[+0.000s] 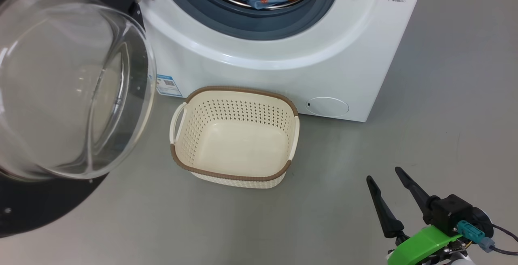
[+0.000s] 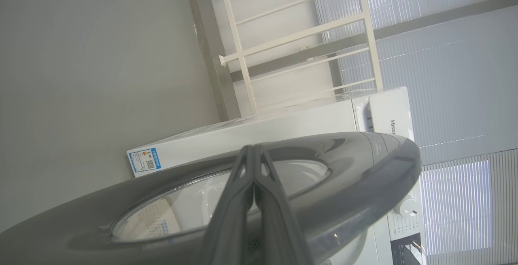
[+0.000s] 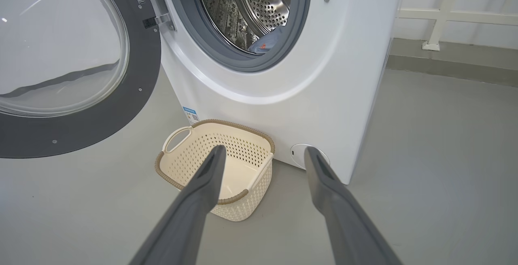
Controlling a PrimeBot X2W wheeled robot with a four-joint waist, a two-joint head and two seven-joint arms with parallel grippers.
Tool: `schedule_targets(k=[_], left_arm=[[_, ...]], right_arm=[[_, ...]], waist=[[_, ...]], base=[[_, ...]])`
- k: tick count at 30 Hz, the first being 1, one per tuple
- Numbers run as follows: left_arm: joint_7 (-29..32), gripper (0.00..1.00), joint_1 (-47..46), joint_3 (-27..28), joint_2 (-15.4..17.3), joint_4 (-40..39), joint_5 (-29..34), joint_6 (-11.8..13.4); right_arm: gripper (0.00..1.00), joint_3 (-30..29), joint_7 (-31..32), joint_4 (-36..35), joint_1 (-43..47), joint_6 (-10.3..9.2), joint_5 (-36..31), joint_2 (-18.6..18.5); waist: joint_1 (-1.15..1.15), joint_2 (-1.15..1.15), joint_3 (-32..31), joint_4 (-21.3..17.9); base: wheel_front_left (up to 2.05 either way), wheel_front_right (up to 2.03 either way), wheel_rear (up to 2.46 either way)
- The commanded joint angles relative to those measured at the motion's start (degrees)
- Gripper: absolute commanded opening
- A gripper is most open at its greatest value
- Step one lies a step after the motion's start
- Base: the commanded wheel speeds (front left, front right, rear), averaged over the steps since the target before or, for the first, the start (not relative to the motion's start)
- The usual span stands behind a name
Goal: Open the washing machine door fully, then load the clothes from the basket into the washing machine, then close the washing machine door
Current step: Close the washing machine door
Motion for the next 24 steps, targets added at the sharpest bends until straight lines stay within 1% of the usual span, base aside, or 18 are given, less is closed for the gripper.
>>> schedule_targets(k=[1,10,13,14,17,24], left_arm=[[2.9,0.0,0.9,0.0,1.6,-3.0,-1.9,-0.5],[10.6,0.0,3.1,-0.5,-1.3,-9.5,-7.1,0.5],[13.8,0.0,4.1,-1.0,-2.5,-12.3,-9.0,1.7],[13.8,0.0,4.1,-1.0,-2.5,-12.3,-9.0,1.7],[15.9,0.0,5.5,-1.6,-3.2,-15.0,-9.8,3.0],[18.2,0.0,8.5,-4.0,-5.8,-20.6,-9.4,4.2]], right_arm=[[1.0,1.5,-0.4,-1.0,-1.8,0.09,0.0,0.2],[1.0,1.7,-0.9,0.1,-1.6,0.09,0.4,0.3],[1.0,1.8,-1.1,0.6,-1.6,0.09,0.6,0.4],[1.0,1.8,-1.1,0.6,-1.6,0.09,0.6,0.4],[1.0,1.9,-1.3,0.9,-1.5,0.09,0.8,0.6],[1.0,2.4,-2.0,2.1,-1.3,0.09,1.1,1.2]], waist=[[0.0,0.0,-0.2,0.1],[0.0,0.0,-1.2,0.0],[0.0,0.0,-1.6,0.0],[0.0,0.0,-1.6,0.0],[0.0,0.0,-2.0,-0.1],[0.0,0.0,-3.4,-1.0]], base=[[0.0,0.0,0.0],[0.0,0.0,0.0],[0.0,0.0,0.0],[0.0,0.0,0.0],[0.0,0.0,0.0],[0.0,0.0,0.0]])
